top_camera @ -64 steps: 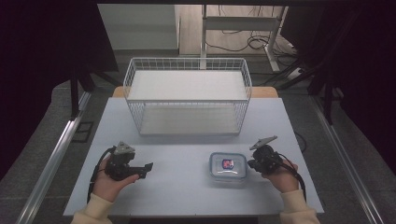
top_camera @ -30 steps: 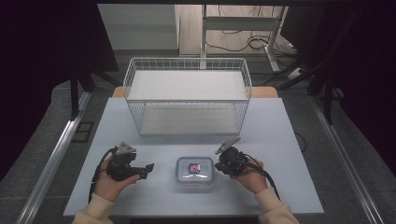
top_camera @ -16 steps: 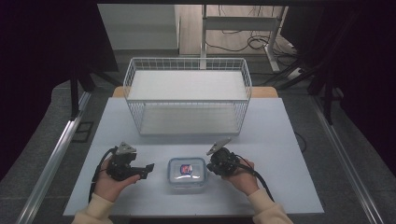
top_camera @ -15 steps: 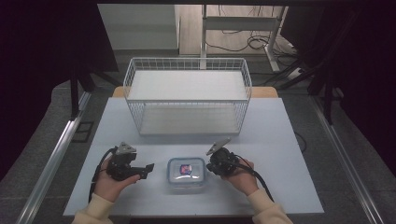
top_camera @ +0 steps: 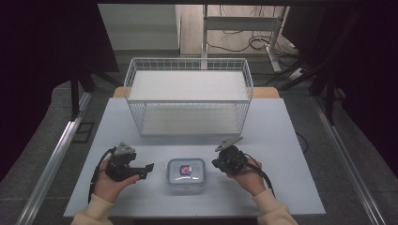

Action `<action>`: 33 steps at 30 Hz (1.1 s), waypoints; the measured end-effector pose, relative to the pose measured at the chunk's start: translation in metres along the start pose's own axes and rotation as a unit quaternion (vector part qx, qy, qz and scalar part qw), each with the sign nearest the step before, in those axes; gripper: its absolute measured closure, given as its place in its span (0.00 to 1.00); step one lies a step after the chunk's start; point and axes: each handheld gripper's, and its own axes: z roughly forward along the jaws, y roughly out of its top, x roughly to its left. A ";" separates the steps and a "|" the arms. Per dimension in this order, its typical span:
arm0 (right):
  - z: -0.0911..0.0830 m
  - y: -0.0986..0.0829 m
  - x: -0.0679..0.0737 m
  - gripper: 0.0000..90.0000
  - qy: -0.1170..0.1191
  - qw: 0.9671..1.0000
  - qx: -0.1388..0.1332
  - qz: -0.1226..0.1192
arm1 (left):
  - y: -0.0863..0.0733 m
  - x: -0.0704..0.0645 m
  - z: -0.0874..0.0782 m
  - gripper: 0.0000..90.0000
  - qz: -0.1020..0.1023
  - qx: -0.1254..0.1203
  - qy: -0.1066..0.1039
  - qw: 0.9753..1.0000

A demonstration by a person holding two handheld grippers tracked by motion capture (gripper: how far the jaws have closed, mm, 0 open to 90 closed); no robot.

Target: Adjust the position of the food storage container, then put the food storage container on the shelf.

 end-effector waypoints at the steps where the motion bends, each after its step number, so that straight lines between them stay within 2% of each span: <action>1: -0.003 -0.001 -0.002 0.94 -0.004 1.000 -0.009 0.011 | 0.000 0.000 0.000 0.21 -0.001 -0.002 0.001 1.000; 2: -0.005 -0.002 -0.005 0.84 -0.005 1.000 -0.017 0.023 | 0.000 0.000 -0.001 0.21 -0.001 -0.002 0.001 1.000; 4: -0.008 -0.005 -0.008 0.49 -0.014 0.998 -0.034 0.054 | 0.001 0.000 -0.001 0.21 0.000 -0.003 0.000 1.000; 5: -0.010 -0.006 -0.009 0.37 -0.024 0.997 -0.039 0.067 | 0.001 0.000 -0.001 0.21 0.001 -0.003 -0.001 1.000; 7: -0.014 -0.010 -0.008 0.21 -0.047 0.995 -0.044 0.079 | 0.002 0.000 0.000 0.21 0.002 -0.001 -0.001 1.000; 9: -0.017 -0.013 -0.009 0.20 -0.046 0.994 -0.037 0.090 | 0.003 -0.001 0.000 0.21 0.004 -0.001 -0.002 1.000; 11: -0.022 -0.017 -0.010 0.19 -0.028 0.994 -0.041 0.100 | 0.003 -0.002 0.001 0.21 0.004 -0.001 -0.002 1.000; 18: -0.029 -0.019 -0.010 0.17 -0.009 0.993 -0.054 0.105 | 0.005 -0.005 -0.002 0.21 0.004 -0.005 -0.004 1.000; 25: -0.033 -0.018 -0.011 0.18 0.007 0.991 -0.072 0.114 | 0.006 -0.006 -0.003 0.21 0.004 -0.005 -0.008 1.000; 30: -0.031 -0.018 -0.011 0.19 0.033 0.987 -0.083 0.136 | 0.006 -0.007 -0.002 0.20 -0.011 -0.009 -0.020 1.000; 33: -0.028 -0.018 -0.009 0.21 0.045 0.984 -0.086 0.146 | 0.007 -0.008 -0.003 0.18 -0.027 -0.016 -0.042 0.999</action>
